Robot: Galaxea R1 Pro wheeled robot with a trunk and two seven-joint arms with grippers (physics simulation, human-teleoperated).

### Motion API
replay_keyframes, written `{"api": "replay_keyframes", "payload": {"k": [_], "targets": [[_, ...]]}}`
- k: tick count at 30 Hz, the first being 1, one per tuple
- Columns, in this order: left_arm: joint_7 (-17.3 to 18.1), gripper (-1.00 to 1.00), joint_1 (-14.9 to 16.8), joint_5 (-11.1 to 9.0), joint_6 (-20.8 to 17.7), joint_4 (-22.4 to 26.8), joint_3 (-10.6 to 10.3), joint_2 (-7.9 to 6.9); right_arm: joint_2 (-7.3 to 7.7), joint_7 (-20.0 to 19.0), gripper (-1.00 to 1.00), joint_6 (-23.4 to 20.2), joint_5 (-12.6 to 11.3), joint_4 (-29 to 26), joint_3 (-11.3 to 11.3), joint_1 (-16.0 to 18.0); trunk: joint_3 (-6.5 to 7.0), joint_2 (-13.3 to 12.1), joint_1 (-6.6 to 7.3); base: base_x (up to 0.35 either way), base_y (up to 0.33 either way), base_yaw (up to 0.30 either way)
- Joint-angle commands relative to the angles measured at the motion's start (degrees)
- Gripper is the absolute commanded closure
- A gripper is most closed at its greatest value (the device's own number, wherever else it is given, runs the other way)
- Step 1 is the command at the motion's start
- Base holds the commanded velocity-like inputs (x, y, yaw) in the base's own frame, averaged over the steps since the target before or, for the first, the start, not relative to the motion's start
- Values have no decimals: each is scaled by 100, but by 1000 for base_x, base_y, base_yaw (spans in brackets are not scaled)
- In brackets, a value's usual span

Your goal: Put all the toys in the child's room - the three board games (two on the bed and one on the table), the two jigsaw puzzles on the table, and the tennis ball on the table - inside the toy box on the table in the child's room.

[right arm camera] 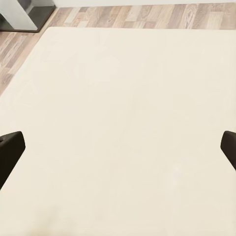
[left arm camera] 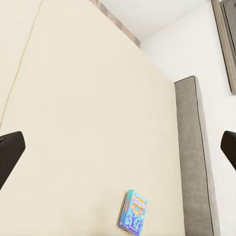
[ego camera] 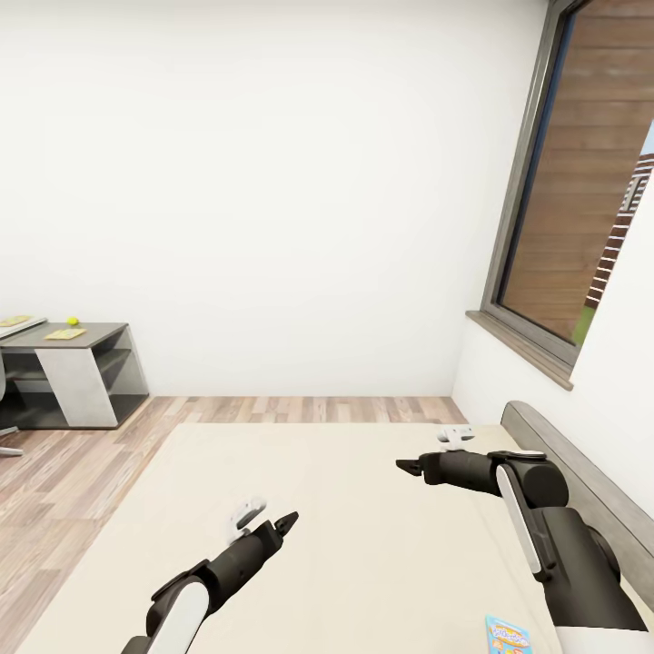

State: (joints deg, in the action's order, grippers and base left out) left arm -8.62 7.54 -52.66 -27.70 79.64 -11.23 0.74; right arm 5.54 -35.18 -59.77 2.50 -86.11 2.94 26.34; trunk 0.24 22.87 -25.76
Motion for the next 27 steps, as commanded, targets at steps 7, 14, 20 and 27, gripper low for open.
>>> {"api": "replay_keyframes", "payload": {"k": [7,14,20,27], "targets": [[-52,-100,1,-60,-15,7,-2,4,0,-39,-100,-23,24,-3,3,1,-3,5,-2,0,0,0],[-52,-100,1,-60,-16,6,-2,5,0,-41,-100,-23,23,-3,4,-1,-3,5,-2,0,0,0],[-55,-100,1,-56,-16,3,-1,5,0,-41,-100,-23,23,-3,4,1,-3,5,-2,0,-7,0],[-56,-100,1,-53,-16,6,-2,5,0,-41,-100,-23,24,-3,4,1,-3,5,-2,0,-91,0]]}}
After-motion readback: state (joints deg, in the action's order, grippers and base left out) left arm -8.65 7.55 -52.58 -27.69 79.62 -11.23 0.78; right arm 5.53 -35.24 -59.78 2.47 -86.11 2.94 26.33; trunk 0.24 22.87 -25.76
